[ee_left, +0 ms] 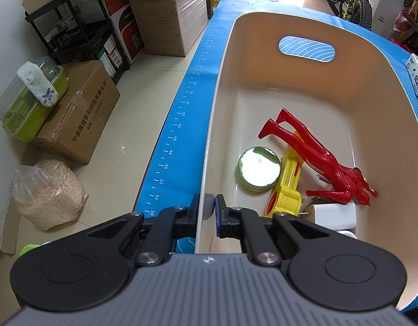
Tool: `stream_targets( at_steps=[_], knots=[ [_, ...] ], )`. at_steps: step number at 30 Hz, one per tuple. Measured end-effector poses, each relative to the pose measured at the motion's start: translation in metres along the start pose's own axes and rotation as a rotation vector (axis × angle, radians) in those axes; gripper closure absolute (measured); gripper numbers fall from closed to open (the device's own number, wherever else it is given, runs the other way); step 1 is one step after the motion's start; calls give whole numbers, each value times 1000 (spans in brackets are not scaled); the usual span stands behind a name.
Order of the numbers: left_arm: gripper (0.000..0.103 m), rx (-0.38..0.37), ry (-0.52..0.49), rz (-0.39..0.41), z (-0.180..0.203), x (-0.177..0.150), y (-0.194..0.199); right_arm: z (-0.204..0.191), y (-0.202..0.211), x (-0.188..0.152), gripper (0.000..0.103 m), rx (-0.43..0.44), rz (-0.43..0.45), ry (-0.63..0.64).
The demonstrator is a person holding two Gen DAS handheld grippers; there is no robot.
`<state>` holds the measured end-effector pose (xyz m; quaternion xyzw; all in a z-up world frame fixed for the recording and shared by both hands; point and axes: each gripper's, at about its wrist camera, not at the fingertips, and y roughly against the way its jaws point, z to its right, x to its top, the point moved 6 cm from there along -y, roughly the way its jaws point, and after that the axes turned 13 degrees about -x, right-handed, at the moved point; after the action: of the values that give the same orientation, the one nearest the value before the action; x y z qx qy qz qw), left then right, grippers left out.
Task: Organize rigid objects
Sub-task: 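Move the right gripper to the black remote and grasp it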
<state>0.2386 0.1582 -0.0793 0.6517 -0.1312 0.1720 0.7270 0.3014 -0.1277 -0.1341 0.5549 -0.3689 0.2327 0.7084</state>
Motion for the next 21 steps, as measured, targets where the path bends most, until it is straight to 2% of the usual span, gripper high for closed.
stream_targets(
  at_steps=[4, 12, 21],
  knots=[
    [91, 0, 0, 0, 0, 0, 0, -1, -13, -13, 30, -28, -18, -6],
    [91, 2, -1, -1, 0, 0, 1, -15, -28, -19, 30, -46, -27, 26],
    [91, 2, -2, -1, 0, 0, 1, -12, -25, -27, 30, -54, 10, -13]
  ],
)
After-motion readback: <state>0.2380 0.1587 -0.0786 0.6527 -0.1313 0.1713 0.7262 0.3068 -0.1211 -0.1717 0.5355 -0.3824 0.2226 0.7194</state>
